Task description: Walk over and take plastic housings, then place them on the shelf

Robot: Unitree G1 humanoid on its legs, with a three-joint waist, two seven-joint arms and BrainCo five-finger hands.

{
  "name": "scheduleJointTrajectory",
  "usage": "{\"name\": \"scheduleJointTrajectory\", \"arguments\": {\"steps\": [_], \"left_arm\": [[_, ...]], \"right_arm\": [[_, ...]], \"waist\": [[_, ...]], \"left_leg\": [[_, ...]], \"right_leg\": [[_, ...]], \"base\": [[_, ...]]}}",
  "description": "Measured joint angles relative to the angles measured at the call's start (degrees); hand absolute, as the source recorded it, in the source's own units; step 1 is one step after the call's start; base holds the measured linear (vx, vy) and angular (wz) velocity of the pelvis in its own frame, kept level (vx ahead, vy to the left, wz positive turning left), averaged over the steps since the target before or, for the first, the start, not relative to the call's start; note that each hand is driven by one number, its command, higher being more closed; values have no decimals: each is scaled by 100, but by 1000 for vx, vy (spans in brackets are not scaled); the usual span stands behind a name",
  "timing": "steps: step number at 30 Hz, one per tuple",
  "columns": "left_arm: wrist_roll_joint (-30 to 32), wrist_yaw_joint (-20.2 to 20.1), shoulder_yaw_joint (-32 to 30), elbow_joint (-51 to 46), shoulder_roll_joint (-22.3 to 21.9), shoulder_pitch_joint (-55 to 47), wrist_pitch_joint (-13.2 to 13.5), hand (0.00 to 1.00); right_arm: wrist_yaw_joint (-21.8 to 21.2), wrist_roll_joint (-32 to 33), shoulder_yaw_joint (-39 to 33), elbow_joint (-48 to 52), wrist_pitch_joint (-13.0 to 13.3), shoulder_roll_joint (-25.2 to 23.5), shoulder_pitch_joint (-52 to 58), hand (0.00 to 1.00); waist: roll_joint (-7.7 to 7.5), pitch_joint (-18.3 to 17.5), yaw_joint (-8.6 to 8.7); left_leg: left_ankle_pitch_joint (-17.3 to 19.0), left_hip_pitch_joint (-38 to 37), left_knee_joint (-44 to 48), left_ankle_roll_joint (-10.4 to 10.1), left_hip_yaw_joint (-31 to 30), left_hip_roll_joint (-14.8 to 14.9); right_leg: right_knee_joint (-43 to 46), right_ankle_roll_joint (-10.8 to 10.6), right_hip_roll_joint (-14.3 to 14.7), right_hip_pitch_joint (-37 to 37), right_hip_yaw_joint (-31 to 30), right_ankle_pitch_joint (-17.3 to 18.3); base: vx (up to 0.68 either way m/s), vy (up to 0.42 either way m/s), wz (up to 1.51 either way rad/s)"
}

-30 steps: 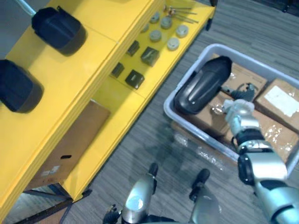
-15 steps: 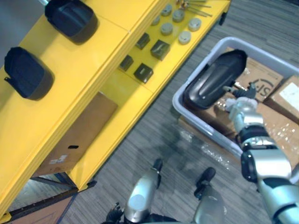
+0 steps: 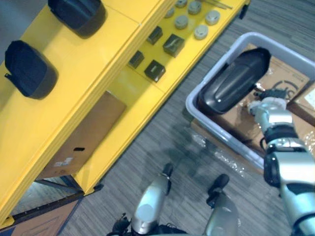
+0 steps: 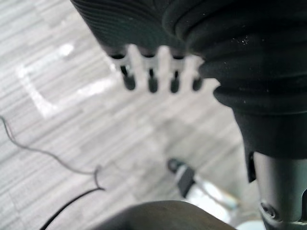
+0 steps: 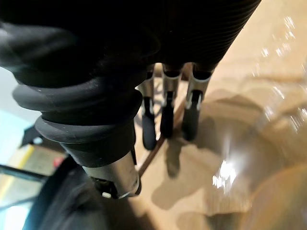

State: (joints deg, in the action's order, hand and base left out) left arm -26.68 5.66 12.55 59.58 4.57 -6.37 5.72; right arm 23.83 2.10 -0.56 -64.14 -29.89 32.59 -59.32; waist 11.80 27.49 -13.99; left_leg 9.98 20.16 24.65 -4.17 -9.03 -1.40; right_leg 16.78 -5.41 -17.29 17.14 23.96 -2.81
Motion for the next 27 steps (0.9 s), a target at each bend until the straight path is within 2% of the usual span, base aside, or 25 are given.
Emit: {"name": "scheduleJointTrajectory", "arguments": {"steps": [1,3,4,5,10,11,16,17,20,24,25,27], "left_arm": [[-15,-24,4,-16,-7,36,-14,0],[-49,-32,7,-58,-21,84,-39,0],[-45,-35,7,-147,-22,92,-32,0],[-43,-37,5,-192,-21,92,-25,0],[-34,-86,9,-390,4,85,66,0],[-6,-87,15,-482,20,70,155,0],[-43,-64,245,-1173,237,69,300,0],[-56,-23,249,-1290,253,64,315,0],[-227,74,401,-1564,359,53,327,0],[-260,131,456,-1681,393,13,407,0],[-269,234,463,-1703,396,-22,410,0],[-275,274,462,-1743,410,-41,408,0]], "right_arm": [[-52,-358,121,2,-168,57,2,100],[-167,-538,124,-6,-331,142,-51,100],[-280,-718,126,-26,-500,174,-74,100],[-295,-779,127,-31,-527,179,-75,100],[-407,-1271,207,-164,-566,239,-108,100],[-406,-1424,234,-205,-561,297,-109,100],[-370,-1674,219,-464,-358,737,-40,100],[-345,-1700,183,-463,-288,830,-22,0],[-105,-1606,77,-459,18,949,82,0],[654,-966,77,-332,628,1098,50,0],[991,-944,85,-222,1151,1212,51,0],[1100,-943,117,-54,1544,1312,48,0]], "waist": [[56,-40,-33],[113,-80,-45],[156,-111,-75],[165,-118,-79],[171,-121,-105],[170,-121,-102],[169,-121,-44],[168,-120,-9],[162,-116,135],[139,-100,200],[126,-91,240],[101,-73,252]], "left_leg": [[1,86,38,2,-9,-15],[5,130,75,11,-23,-30],[5,163,103,11,-28,-32],[4,178,117,11,-32,-33],[-1,203,135,17,-18,-34],[-1,213,145,17,-14,-34],[-1,298,217,17,16,2],[-1,301,222,17,53,17],[6,296,287,24,333,176],[71,285,387,28,511,385],[82,279,389,21,521,436],[86,278,392,15,540,479]], "right_leg": [[41,-2,-31,60,18,7],[64,-6,-60,72,62,11],[70,-7,-73,70,94,10],[70,-7,-76,70,110,9],[69,-14,-103,58,145,5],[60,-18,-106,50,159,1],[-146,-55,-52,-29,261,-109],[-225,-55,-27,-34,243,-158],[-369,-39,88,-125,231,-222],[-463,21,287,-125,114,-273],[-494,47,353,-124,95,-292],[-535,68,431,-119,72,-314]], "base": [[-31,38,7],[-37,56,11],[-31,60,11],[-22,48,10],[-11,37,4],[-5,43,6],[-2,49,5],[-1,53,-14],[-2,25,-13],[-23,-5,-23],[-39,-11,-17],[-44,-16,-14]]}}
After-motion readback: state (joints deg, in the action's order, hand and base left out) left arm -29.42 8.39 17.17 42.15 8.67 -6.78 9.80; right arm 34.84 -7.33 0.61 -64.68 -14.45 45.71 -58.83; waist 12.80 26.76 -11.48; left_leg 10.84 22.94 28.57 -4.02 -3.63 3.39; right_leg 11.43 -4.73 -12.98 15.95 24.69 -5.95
